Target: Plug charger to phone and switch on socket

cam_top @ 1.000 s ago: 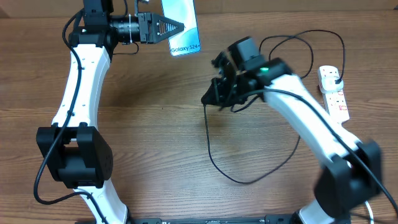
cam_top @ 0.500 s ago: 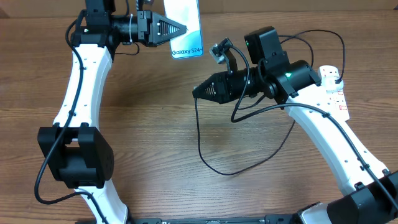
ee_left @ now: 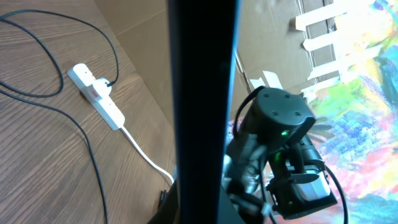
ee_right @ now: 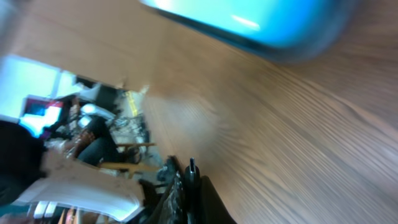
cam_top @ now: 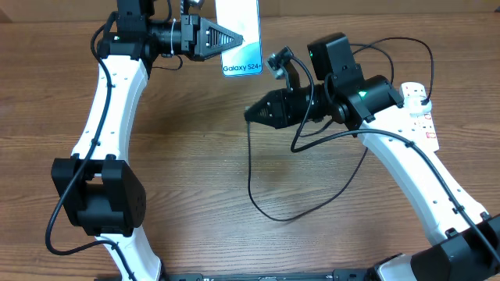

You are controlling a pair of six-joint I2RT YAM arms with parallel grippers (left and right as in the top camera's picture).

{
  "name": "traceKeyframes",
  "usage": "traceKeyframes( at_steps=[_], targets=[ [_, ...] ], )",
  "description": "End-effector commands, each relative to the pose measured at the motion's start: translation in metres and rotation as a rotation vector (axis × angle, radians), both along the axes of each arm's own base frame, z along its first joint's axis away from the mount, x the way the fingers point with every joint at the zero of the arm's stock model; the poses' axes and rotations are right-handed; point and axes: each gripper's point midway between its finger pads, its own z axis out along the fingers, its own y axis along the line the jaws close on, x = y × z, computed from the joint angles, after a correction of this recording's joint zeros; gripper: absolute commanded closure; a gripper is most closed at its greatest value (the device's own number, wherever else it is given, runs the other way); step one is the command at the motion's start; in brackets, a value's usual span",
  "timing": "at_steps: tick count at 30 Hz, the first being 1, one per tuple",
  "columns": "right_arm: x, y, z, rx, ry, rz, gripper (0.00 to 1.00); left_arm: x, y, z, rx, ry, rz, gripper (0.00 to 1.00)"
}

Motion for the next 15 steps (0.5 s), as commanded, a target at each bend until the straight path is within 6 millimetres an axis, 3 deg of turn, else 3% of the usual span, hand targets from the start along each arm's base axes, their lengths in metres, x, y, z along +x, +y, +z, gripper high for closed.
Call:
traceKeyframes(
  at_steps=[1, 2, 4, 6, 9, 11, 15],
  targets=[
    [0.015, -0.043, -0.046, -0.314, 0.048, -0.233, 0.96, -0.001, 0.006, 0.011, -0.005, -0.052, 0.009, 0.96],
    [0.006, -0.059, -0.071, -0.433, 0.091, -0.263, 0.96, 0.003, 0.007, 0.009, 0.009, -0.052, 0.032, 0.96],
    [-0.011, -0.074, -0.103, -0.554, 0.147, -0.269, 0.96, 0.008, 0.007, 0.006, 0.025, -0.05, 0.057, 0.96],
    [-0.034, -0.086, -0.142, -0.63, 0.229, -0.247, 0.96, 0.012, 0.007, 0.003, 0.042, -0.048, 0.081, 0.96],
    [-0.05, -0.099, -0.183, -0.685, 0.272, -0.245, 0.96, 0.015, 0.008, 0.001, 0.054, -0.047, 0.099, 0.96],
    [-0.053, -0.108, -0.201, -0.723, 0.279, -0.286, 0.82, 0.016, 0.008, 0.0, 0.059, -0.045, 0.106, 0.96],
    [-0.049, -0.116, -0.221, -0.757, 0.26, -0.333, 0.78, 0.016, 0.008, 0.0, 0.059, -0.044, 0.105, 0.96]
  ],
)
